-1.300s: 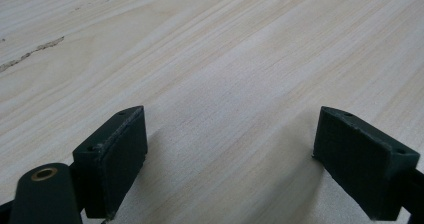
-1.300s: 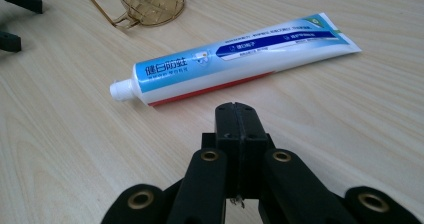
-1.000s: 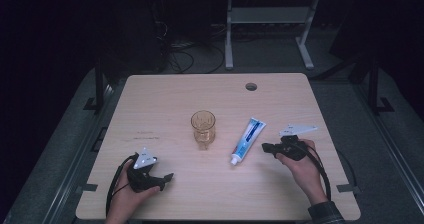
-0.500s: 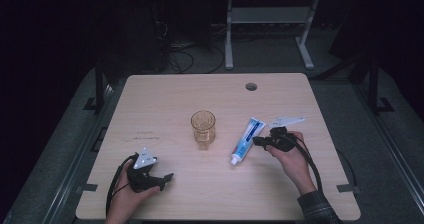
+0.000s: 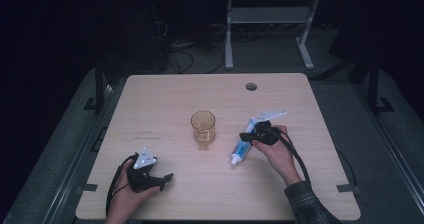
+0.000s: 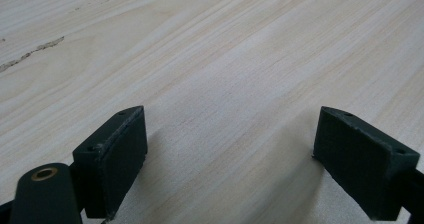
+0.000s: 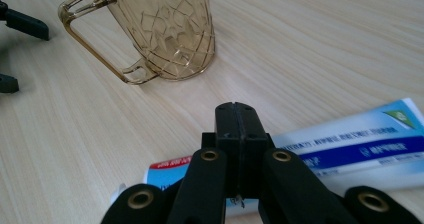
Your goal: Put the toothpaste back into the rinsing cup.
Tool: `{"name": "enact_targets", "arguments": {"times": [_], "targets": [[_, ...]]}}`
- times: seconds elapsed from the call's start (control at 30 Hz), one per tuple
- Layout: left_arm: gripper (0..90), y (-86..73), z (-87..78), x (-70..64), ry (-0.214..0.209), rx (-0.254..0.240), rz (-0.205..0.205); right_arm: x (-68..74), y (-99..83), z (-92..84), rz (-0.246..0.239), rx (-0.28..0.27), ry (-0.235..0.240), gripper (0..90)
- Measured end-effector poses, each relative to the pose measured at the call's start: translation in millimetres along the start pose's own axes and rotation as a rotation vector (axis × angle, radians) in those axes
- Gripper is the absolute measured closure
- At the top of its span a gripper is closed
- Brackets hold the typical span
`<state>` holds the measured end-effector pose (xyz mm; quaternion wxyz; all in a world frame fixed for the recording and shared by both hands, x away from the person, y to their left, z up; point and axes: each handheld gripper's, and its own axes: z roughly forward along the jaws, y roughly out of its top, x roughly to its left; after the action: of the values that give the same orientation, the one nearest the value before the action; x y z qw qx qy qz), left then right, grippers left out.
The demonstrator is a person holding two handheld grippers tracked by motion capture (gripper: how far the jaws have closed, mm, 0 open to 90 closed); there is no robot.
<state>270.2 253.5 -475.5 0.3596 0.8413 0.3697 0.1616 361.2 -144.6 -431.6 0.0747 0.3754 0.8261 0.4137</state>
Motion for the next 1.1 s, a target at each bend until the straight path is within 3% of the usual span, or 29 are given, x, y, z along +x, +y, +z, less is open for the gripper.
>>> {"name": "enact_targets", "arguments": {"times": [0.67,1.1], "targets": [[13.2,0.0,0.0,0.0,0.000,0.000,0.000,8.8,-1.0,43.7,-0.024,0.110,0.028,90.0],[13.2,0.0,0.1,0.0,0.000,0.000,0.000,14.8,-5.9,44.8,-0.067,0.179,0.010,90.0]]}}
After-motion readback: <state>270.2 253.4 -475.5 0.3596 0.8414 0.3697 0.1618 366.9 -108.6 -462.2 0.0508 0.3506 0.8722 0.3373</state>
